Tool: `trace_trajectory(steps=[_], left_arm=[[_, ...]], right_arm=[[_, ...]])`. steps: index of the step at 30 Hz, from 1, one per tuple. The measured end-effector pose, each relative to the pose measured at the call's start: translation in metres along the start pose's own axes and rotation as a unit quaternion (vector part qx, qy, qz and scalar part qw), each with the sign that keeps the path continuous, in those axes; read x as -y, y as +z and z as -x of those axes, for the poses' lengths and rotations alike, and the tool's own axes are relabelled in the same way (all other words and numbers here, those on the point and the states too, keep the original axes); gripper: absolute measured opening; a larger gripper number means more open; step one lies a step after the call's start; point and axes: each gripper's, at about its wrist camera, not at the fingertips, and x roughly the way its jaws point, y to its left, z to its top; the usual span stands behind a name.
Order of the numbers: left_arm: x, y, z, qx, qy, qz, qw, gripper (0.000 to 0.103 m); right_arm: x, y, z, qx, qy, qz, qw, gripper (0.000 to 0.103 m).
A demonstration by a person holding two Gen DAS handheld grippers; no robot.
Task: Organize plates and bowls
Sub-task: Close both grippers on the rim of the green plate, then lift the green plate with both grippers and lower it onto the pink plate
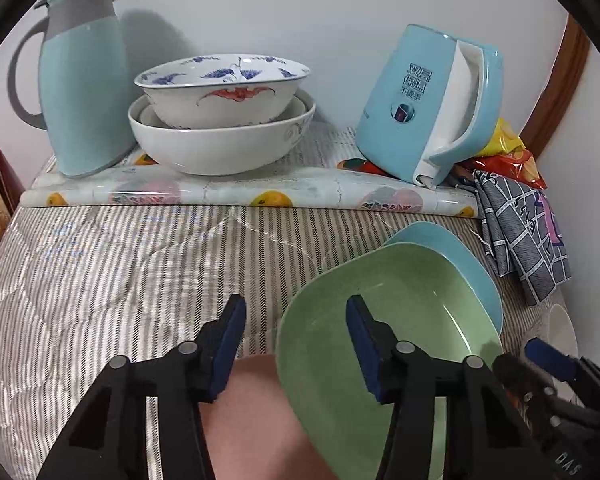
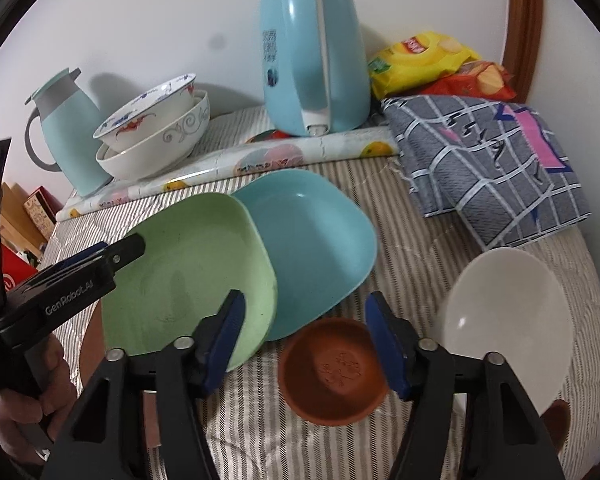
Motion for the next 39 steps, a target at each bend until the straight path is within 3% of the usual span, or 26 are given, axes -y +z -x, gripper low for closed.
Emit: trace_trajectory(steps=[4, 9, 12, 13, 16, 25, 39], left_arm=[[0.000, 0.000, -0.008, -0.006, -0.001, 0.001, 1.0000, 0.045], [0.000, 0.000, -0.016, -0.015, -0.009, 0.004, 0.9998, 0.033], [0.001, -0.002, -0.017, -0.017, -0.015, 0.007, 0.9997, 0.024], [0.001, -0.002, -0.016, -0.015, -0.017, 0.007, 0.9997, 0.022], [0.005, -0.003, -0.013, -0.012, -0.022, 0.001, 0.9997, 0.014], [0.003, -0.006, 0.011, 0.004, -0.025, 0.004, 0.9997, 0.012], [0.011, -0.016, 0.071, 0.044, -0.030, 0.006, 0.9986, 0.012]], right_arm=[[-0.003, -0.002, -0.010, -0.013, 0.001, 0.002, 1.000, 0.056], [-0.005, -0.001, -0.021, -0.026, 0.001, 0.004, 1.000, 0.051], [-0.006, 0.000, -0.024, -0.030, 0.004, 0.007, 1.000, 0.043], [-0.007, 0.000, -0.025, -0.028, 0.000, 0.010, 1.000, 0.038], [-0.008, 0.001, -0.026, -0.027, 0.010, 0.014, 0.999, 0.012], [-0.009, 0.000, -0.013, -0.006, 0.007, 0.009, 1.000, 0.011], [-0.012, -0.013, 0.047, 0.038, 0.006, 0.011, 0.999, 0.010]])
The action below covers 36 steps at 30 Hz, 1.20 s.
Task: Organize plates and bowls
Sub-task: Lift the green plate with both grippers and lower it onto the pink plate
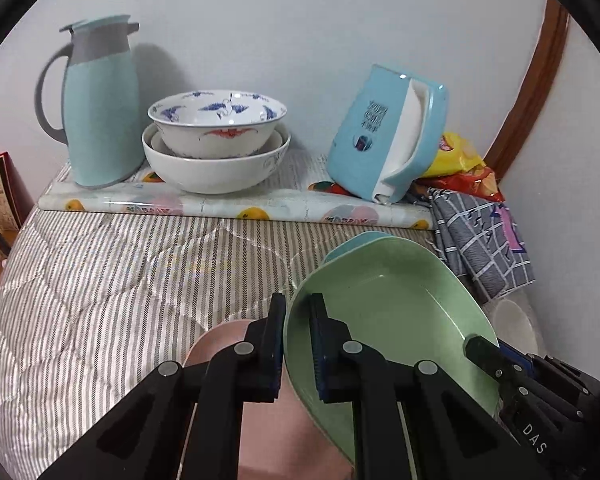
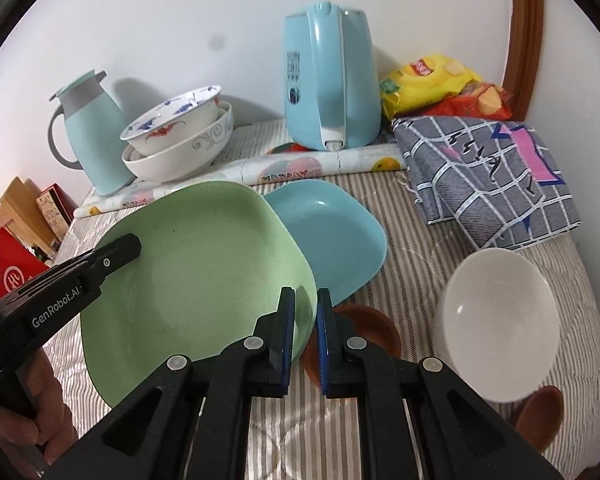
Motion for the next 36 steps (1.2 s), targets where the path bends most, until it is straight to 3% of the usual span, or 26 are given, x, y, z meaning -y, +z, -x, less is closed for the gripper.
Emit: trace_trajectory(steps=[19, 36], left_arm=[[0.005, -0.028, 0.064, 0.031, 0.010, 0.002, 0.9995, 0.012], [-0.033, -0.062, 0.078, 0.020, 0.054, 0.034, 0.9978, 0.012]], right_arm=[[-0.005, -0.027, 0.060, 0.032, 0.006, 0.006, 0.999, 0.009], [-0.035, -0.056, 0.049, 0.008, 0.040, 0.036, 0.999, 0.009]])
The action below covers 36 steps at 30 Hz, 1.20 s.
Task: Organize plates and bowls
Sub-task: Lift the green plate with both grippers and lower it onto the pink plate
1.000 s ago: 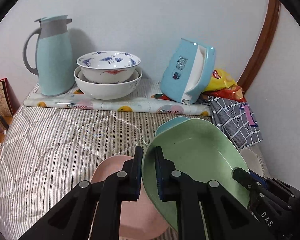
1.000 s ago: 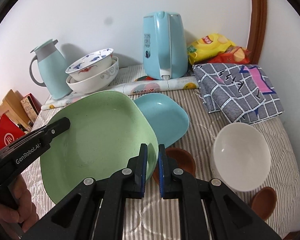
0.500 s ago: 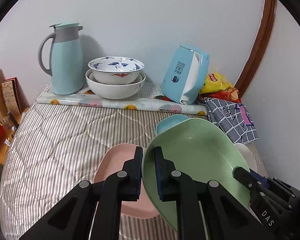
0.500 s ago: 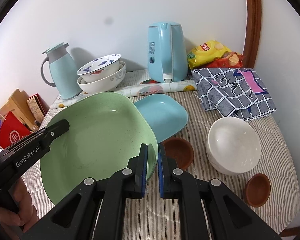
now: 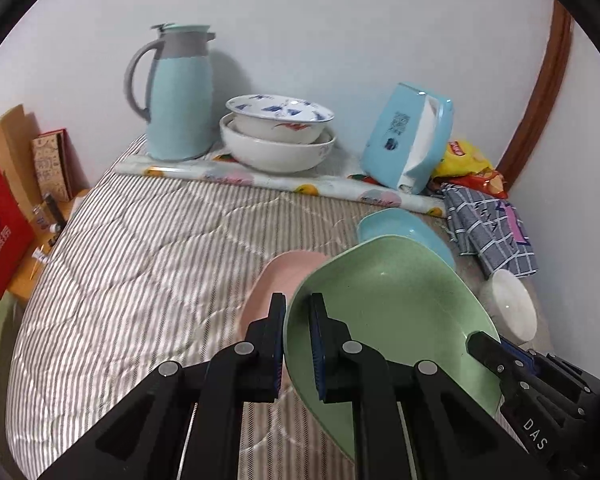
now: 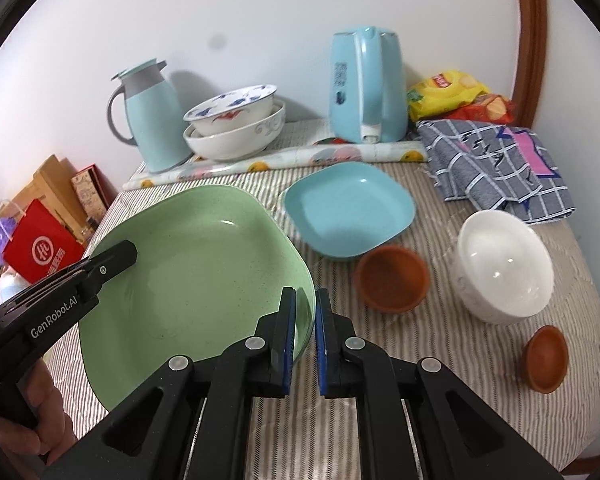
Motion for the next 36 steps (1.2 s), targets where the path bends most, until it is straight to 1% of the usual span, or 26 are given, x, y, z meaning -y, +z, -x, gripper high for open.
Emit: trace_trajectory(steps=[7, 13, 29, 36], left_arm=[[-0.021, -0.017, -0.009, -0.019, 0.017, 0.018, 0.9995, 0.012], [-0.033, -0.023, -0.023, -0.035, 0.023, 0.032, 0.9986, 0.012], [-0.036, -0.012, -0.064, -0.052, 0.021, 0.043, 0.9975, 0.012], [-0.035, -0.008, -0.078, -0.056, 0.022, 0.040, 0.9974, 0.012]], right_arm=[[-0.015, -0.016, -0.022, -0.031, 0.011, 0.019, 0.999, 0.009], [-0.021, -0.021, -0.039, -0.053, 0.014, 0.028, 0.998, 0.009], [-0.021, -0.002, -0.081, -0.074, -0.008, 0.046, 0.996, 0.009], [-0.021, 0.008, -0.093, -0.074, -0.013, 0.054, 0.996, 0.009]])
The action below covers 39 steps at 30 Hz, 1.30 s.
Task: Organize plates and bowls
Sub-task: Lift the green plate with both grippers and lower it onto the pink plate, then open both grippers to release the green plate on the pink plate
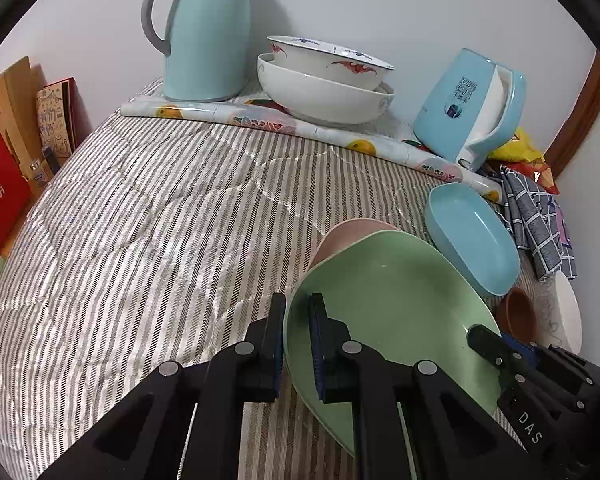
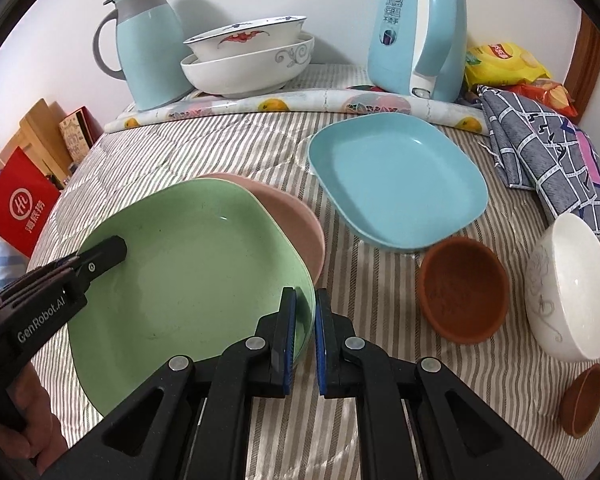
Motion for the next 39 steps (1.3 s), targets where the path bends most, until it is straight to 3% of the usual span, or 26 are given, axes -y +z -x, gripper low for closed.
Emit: trace_trajectory(steps=[12, 21, 23, 25, 31, 33, 39], left_arm=[[-0.002, 0.000, -0.012, -0.006, -0.003, 0.002, 1.0000, 0.012], [-0.003, 0.000, -0.009, -0.011, -0.008, 0.000, 0.9999, 0.012], [-0.004, 0.000, -0.007, -0.015, -0.011, 0.004, 0.9998, 0.022], [-0.003, 0.000, -0.004, -0.012, -0.011, 0.004, 0.9999, 0.030], [0.006, -0.002, 0.010, 0.000, -0.004, -0.009, 0.9999, 0.046], [0.009, -0.003, 0.015, 0.003, -0.004, -0.011, 0.9999, 0.046], [0.019, -0.015, 0.023, 0.002, -0.002, -0.013, 0.9999, 0.047]], right_arm=[[-0.004, 0.015, -0.016, 0.009, -0.019, 0.028, 0.999, 0.010], [-0.005, 0.018, -0.021, 0.014, -0.020, 0.040, 0.999, 0.019], [-0.003, 0.018, -0.018, 0.017, -0.017, 0.036, 0.999, 0.034], [0.000, 0.017, -0.012, 0.024, -0.012, 0.031, 0.999, 0.043], [0.012, 0.009, 0.007, 0.033, 0.002, 0.012, 0.999, 0.050], [0.018, 0.006, 0.013, 0.036, 0.002, 0.003, 0.999, 0.054], [0.034, -0.007, 0.032, 0.045, 0.003, -0.017, 0.999, 0.055]])
